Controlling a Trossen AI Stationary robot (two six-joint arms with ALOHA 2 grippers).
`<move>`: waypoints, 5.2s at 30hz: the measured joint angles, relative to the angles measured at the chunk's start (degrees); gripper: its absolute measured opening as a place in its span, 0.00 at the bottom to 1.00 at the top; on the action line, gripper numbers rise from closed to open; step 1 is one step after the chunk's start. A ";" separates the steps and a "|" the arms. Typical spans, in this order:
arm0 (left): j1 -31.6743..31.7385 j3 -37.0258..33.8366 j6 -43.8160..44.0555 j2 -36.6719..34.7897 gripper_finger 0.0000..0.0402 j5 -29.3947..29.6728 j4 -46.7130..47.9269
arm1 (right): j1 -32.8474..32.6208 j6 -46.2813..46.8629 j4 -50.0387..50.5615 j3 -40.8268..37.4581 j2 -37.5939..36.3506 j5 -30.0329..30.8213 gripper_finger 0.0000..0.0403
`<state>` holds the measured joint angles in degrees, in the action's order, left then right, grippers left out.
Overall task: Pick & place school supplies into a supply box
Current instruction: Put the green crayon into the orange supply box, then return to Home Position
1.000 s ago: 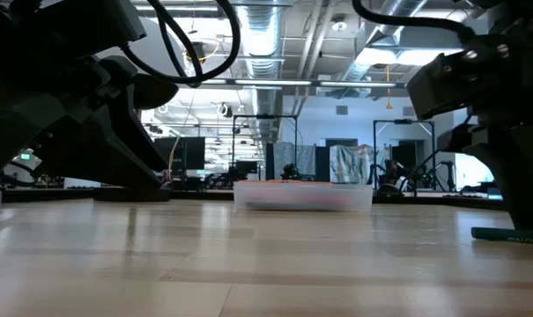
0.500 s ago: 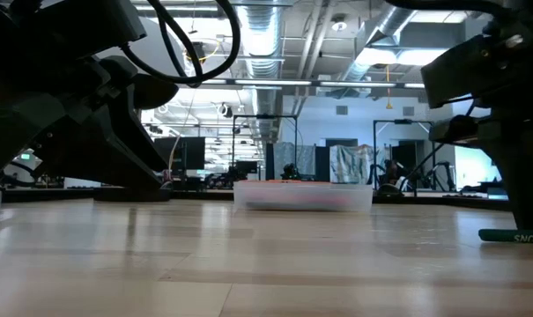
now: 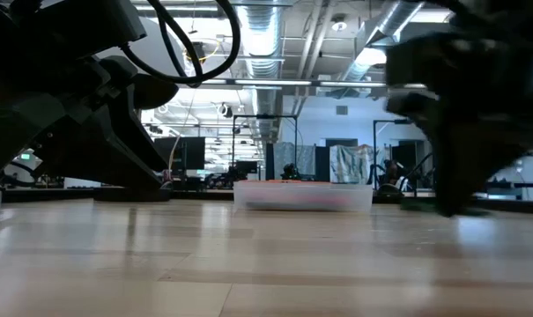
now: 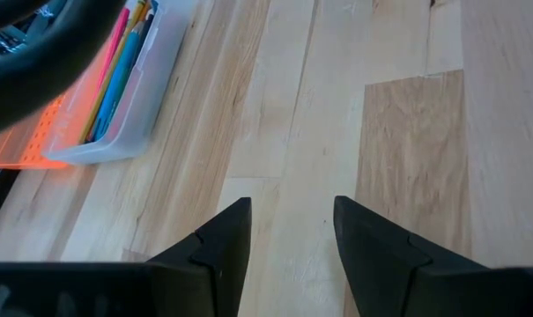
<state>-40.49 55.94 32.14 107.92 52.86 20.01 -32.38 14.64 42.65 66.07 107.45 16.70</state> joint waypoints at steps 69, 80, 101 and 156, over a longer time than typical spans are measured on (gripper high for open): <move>11.73 3.52 -44.97 -4.07 0.39 0.90 -26.87 | 25.43 -37.08 -19.96 -0.27 -24.19 1.32 0.38; 26.03 3.48 -63.67 -11.40 0.39 -28.60 -47.22 | 20.10 -35.08 -25.56 -15.88 -46.51 1.08 0.38; 27.63 -23.15 -55.72 -55.24 0.39 -35.45 -36.80 | 14.81 -34.59 -38.71 -37.65 -77.79 -3.32 0.35; 41.20 -53.79 -49.18 -107.80 0.39 -49.89 -30.47 | 35.89 -28.61 -53.24 -65.47 -107.29 -28.73 0.33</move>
<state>0.71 2.15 -17.04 0.12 2.97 -10.46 3.51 -13.97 -10.59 0.60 0.16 -12.03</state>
